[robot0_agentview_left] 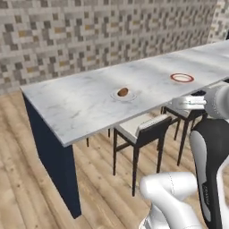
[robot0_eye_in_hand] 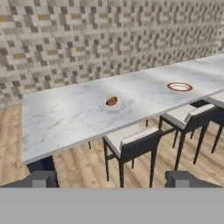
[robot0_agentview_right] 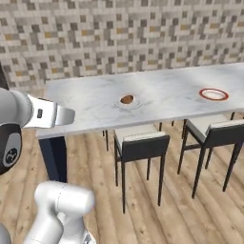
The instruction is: Transport the steak and potato to the fridge. Place the steak on the rack containing meat and place the potato on the rack containing the vegetable, ensuring meats and vegetables are on different racks.
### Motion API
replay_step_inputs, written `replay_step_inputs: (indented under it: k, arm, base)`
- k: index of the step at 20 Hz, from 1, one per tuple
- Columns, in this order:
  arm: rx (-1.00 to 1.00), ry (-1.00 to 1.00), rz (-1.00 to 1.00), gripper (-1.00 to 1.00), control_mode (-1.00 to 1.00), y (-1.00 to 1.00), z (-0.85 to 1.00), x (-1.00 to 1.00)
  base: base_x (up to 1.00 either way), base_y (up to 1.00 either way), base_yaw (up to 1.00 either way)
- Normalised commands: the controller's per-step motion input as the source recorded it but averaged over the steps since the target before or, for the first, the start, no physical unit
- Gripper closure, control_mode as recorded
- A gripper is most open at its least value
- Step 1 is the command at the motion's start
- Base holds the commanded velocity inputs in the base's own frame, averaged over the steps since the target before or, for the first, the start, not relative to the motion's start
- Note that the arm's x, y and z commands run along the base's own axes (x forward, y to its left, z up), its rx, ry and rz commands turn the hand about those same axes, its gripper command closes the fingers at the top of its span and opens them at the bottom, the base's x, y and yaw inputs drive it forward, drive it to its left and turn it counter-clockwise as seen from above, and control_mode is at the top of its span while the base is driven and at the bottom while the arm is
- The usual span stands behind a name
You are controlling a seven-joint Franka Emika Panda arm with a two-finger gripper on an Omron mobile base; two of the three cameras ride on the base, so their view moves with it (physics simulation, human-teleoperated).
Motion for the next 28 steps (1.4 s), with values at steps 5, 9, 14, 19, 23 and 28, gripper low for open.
replay_step_inputs:
  k: [5, 9, 14, 19, 23, 28]
  arm:
    - [0.00, 0.00, 0.00, -1.00, 1.00, 0.00, 0.00, 0.00]
    - [0.00, 0.00, 0.00, -1.00, 1.00, 0.00, 0.00, 0.00]
    - [0.00, 0.00, 0.00, -1.00, 1.00, 0.00, 0.00, 0.00]
    - [0.00, 0.00, 0.00, -1.00, 1.00, 0.00, 0.00, 0.00]
    - [0.00, 0.00, 0.00, -1.00, 1.00, 0.00, 0.00, 0.00]
    - [0.00, 0.00, 0.00, -1.00, 1.00, 0.00, 0.00, 0.00]
  base:
    - [0.26, -0.91, 0.41]
    - [0.74, -0.37, 0.57]
    - [-0.01, -0.72, 0.48]
    - [-0.38, -0.61, 0.14]
    - [0.22, -0.11, 0.12]
    - [0.94, -0.22, 0.10]
